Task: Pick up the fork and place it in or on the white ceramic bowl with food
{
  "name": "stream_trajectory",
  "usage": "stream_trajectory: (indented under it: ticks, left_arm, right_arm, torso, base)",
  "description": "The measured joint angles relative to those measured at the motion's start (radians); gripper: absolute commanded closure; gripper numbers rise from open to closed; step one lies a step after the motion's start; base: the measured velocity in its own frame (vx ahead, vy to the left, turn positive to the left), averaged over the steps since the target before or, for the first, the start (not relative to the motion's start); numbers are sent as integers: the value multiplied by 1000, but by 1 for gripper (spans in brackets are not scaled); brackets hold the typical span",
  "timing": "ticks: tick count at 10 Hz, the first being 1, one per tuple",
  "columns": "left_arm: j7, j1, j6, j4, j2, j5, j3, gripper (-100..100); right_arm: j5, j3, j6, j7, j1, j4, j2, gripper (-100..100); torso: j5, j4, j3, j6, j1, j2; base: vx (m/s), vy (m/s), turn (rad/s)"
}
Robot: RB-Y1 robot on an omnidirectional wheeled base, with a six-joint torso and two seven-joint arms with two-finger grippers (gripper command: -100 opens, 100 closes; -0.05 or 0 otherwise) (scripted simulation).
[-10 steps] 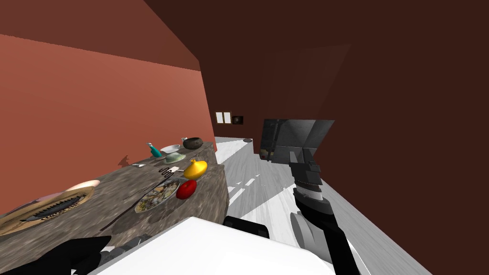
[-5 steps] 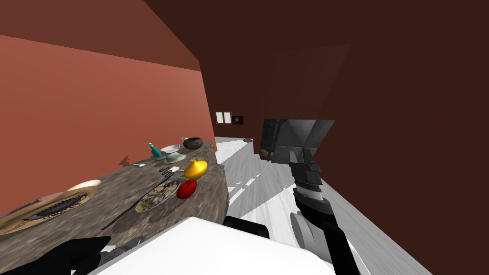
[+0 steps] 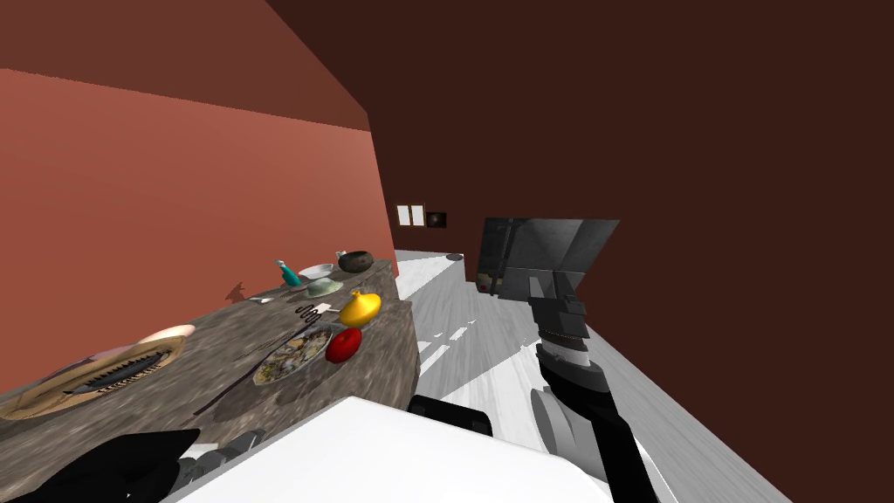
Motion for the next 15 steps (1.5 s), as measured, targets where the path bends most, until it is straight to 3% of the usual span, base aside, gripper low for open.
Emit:
stream_trajectory:
  ticks: [1, 4, 13, 15]
  left_arm:
    - [0, 0, 0, 0, 0, 0, 0, 100]
    - [56, -17, 18, 6, -8, 3, 46, 100]
    - [274, -84, 77, 48, -50, 22, 194, 100]
    - [329, -105, 94, 61, -63, 33, 242, 100]
  right_arm:
    - [0, 0, 0, 0, 0, 0, 0, 0]
    - [0, 0, 0, 0, 0, 0, 0, 0]
    - [0, 0, 0, 0, 0, 0, 0, 0]
    - [0, 0, 0, 0, 0, 0, 0, 0]
  torso:
    - [0, 0, 0, 0, 0, 0]
    - [-1, 1, 1, -1, -2, 1]
    - [-1, 2, 2, -5, -1, 2]
    - [-2, 3, 2, -7, -3, 2]
  base:
    - [2, -16, 49]
    - [5, -33, 64]
    - [10, -28, 55]
    - [29, -35, 72]
